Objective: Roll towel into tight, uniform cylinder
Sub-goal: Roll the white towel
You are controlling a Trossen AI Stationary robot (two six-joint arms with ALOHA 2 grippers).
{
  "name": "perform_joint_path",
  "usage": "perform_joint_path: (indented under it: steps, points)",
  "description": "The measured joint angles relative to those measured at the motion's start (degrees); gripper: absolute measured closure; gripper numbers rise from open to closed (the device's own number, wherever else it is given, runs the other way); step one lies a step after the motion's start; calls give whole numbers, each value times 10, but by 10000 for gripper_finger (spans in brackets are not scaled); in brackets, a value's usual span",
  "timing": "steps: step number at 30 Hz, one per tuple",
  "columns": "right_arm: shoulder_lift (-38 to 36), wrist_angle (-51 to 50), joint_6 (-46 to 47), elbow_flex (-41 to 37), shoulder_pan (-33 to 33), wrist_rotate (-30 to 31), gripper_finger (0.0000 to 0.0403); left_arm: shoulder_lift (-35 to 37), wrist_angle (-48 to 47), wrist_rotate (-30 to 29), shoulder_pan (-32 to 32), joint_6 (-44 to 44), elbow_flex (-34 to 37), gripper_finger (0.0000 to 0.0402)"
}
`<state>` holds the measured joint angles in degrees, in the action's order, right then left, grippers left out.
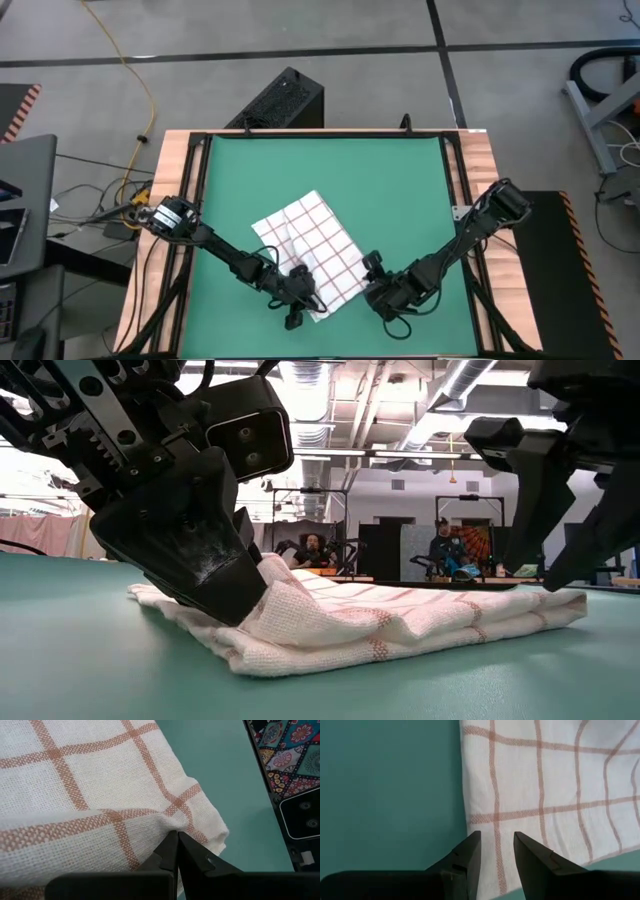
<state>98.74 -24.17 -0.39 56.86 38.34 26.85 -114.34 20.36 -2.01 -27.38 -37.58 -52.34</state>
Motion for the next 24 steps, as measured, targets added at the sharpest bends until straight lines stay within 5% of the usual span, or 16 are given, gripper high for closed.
perform_joint_path:
  steps: [16, 24]
  points:
    - [0, 12, 4, -30, -2, -27, 266, 0, 1, -2, 0, 1, 0, 401]
    - [0, 9, 5, -36, -6, -23, 315, 0, 1, -2, 0, 2, 0, 401]
